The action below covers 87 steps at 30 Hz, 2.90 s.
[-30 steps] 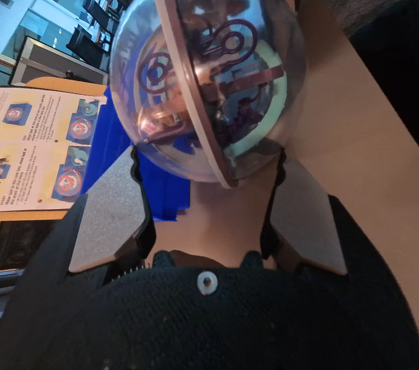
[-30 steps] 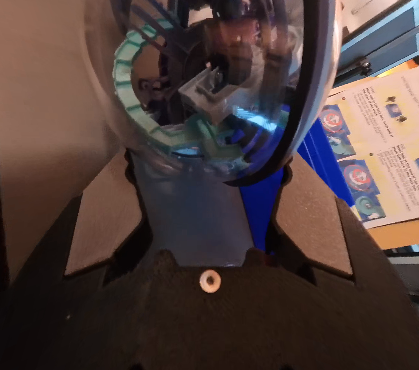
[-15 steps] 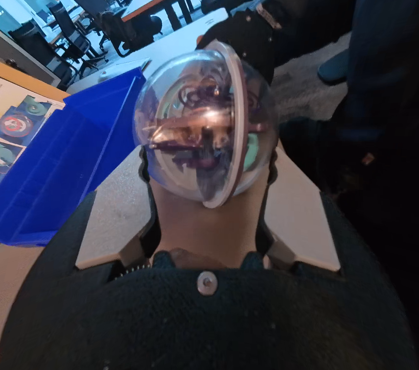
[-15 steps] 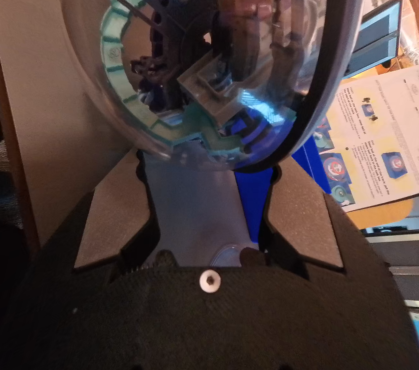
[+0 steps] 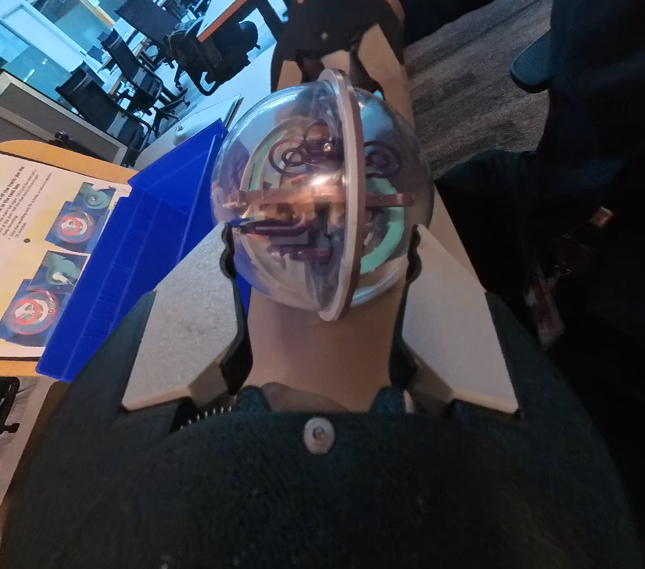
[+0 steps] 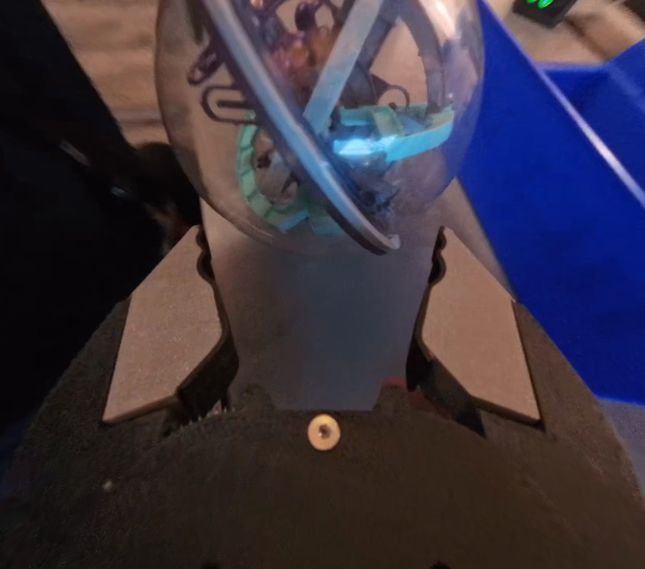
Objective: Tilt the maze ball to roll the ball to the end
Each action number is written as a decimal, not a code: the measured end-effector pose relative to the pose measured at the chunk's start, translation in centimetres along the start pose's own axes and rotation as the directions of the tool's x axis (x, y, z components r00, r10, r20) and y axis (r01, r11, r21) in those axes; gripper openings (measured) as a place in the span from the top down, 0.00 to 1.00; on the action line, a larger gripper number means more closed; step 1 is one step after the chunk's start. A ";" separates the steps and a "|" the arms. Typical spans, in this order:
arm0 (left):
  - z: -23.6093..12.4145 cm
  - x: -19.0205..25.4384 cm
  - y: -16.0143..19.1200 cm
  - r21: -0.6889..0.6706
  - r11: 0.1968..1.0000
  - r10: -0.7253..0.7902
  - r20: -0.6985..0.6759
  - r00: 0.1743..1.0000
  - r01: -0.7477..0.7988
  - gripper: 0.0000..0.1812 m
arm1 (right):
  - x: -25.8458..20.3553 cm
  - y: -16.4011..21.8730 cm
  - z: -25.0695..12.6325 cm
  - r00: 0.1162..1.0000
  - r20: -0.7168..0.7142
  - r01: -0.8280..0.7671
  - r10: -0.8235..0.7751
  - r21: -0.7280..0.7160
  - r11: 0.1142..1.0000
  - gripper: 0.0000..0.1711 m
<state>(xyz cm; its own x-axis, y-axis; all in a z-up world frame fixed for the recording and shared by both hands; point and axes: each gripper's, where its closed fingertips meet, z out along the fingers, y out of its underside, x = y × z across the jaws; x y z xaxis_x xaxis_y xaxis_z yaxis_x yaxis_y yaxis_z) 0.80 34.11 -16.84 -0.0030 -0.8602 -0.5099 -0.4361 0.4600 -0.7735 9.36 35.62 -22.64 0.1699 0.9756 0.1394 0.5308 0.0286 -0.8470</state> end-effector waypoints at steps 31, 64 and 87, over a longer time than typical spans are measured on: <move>-1.6 1.9 3.8 -0.036 0.490 -0.869 -0.098 0.485 0.871 0.42 | -1.0 -3.2 -0.2 0.379 0.493 -0.866 0.783 -0.108 0.488 0.26; 1.9 1.2 3.4 -0.071 0.580 -0.807 -0.190 0.560 0.811 0.35 | -0.4 -3.4 2.0 0.813 0.329 -0.547 0.480 0.151 0.823 0.12; 0.5 -3.0 1.0 -0.028 0.791 -0.611 -0.088 0.787 0.611 0.33 | 2.1 -7.0 1.0 0.951 0.173 -0.301 0.258 0.310 0.902 0.11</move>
<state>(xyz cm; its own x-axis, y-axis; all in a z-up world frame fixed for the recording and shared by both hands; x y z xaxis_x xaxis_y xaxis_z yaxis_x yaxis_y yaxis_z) 0.85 37.27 -16.30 0.1853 -0.9771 0.1047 -0.3723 -0.1684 -0.9127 5.14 37.68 -16.92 0.1543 0.9724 -0.1748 0.1705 -0.2005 -0.9647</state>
